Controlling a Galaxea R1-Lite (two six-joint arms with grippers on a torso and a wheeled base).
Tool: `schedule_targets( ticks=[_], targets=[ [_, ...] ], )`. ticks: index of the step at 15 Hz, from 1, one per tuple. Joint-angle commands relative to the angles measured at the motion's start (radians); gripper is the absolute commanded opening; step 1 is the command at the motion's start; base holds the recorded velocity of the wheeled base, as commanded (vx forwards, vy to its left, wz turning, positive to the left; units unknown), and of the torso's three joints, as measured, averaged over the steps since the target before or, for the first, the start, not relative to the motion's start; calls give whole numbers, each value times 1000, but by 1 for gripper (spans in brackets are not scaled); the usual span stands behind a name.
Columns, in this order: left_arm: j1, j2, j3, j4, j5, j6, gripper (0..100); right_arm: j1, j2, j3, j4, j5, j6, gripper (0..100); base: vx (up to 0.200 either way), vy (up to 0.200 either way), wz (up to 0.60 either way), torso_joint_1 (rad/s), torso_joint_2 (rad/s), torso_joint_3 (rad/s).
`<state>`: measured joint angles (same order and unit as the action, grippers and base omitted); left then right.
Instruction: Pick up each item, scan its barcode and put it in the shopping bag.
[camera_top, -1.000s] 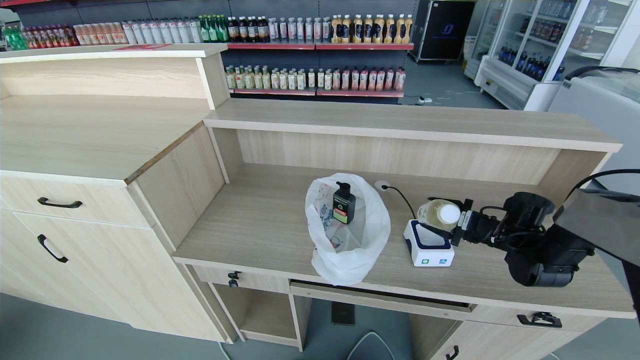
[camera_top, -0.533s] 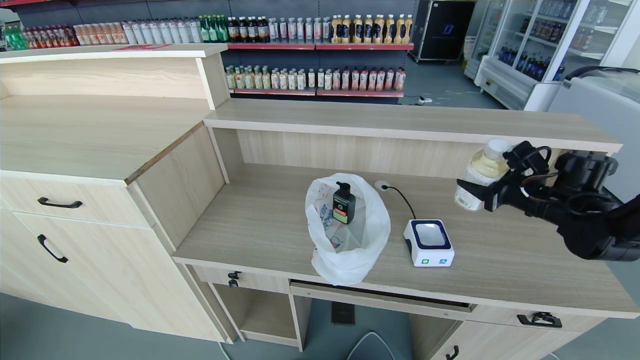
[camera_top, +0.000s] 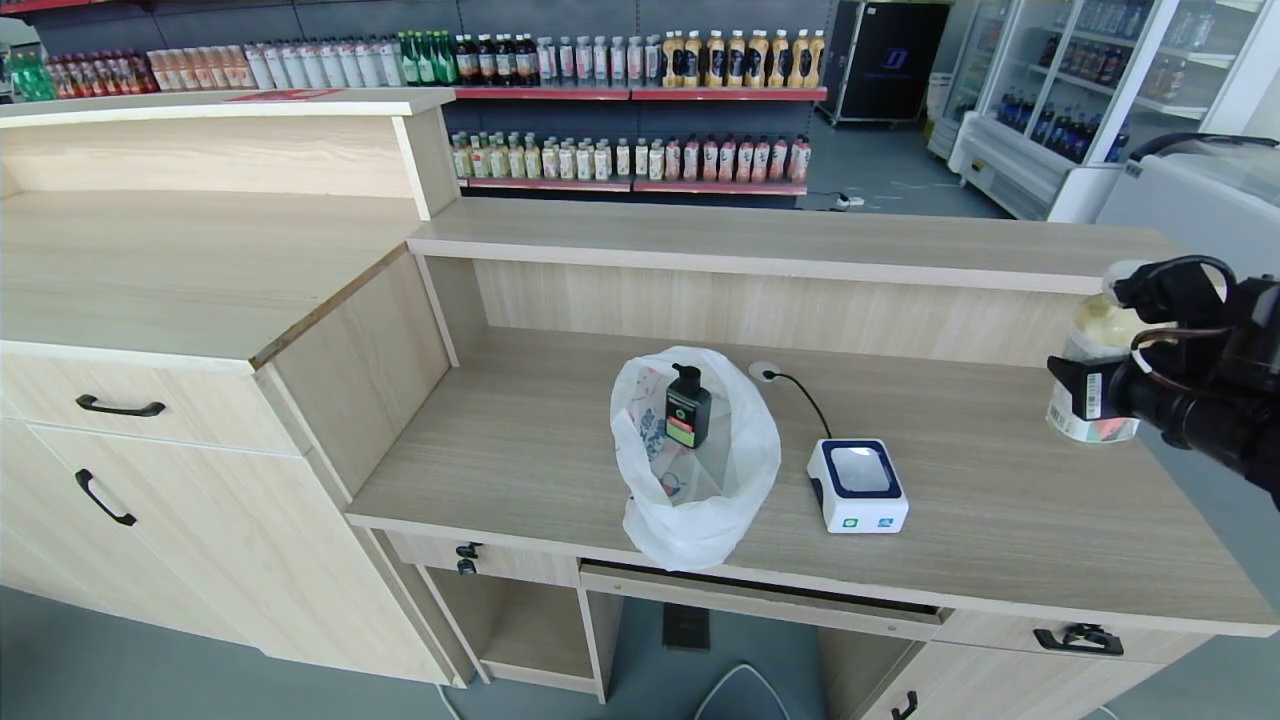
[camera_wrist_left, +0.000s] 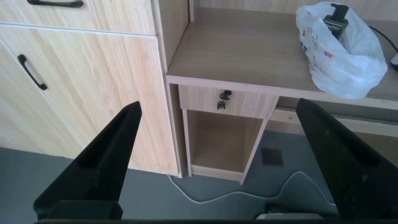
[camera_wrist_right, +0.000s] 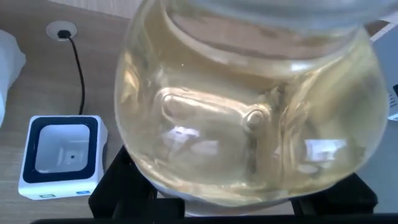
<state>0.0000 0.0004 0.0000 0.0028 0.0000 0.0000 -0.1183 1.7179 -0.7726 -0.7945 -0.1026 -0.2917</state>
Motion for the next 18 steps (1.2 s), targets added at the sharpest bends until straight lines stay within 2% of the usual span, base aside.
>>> schedule_targets(
  ticks=[1,3,6,9,11,13,14,15,18],
  targets=[
    [0,0,0,-1,0,2,100,8,-24,10,0,-3,-17,0,0,0,0,0,0,0],
    [0,0,0,0,0,0,100,26,-21,9,4,18,-40,0,0,0,0,0,0,0],
    [0,0,0,0,0,2,100,109,-4,10,-74,37,-70,0,0,0,600,2,4,2],
    [0,0,0,0,0,0,100,146,23,6,-71,61,-104,0,0,0,600,1,2,2],
    [0,0,0,0,0,0,100,206,60,-8,-83,98,-104,0,0,0,600,2,2,5],
    [0,0,0,-1,0,0,100,206,77,-2,-74,284,-104,0,0,0,0,0,0,0],
    [0,0,0,0,0,0,100,203,100,-2,-57,417,-104,0,0,0,0,0,0,0],
    [0,0,0,0,0,2,100,201,131,1,-43,465,-107,0,0,0,0,0,0,0],
    [0,0,0,0,0,0,100,192,246,6,-86,474,-112,0,0,0,0,0,0,0]
  ],
)
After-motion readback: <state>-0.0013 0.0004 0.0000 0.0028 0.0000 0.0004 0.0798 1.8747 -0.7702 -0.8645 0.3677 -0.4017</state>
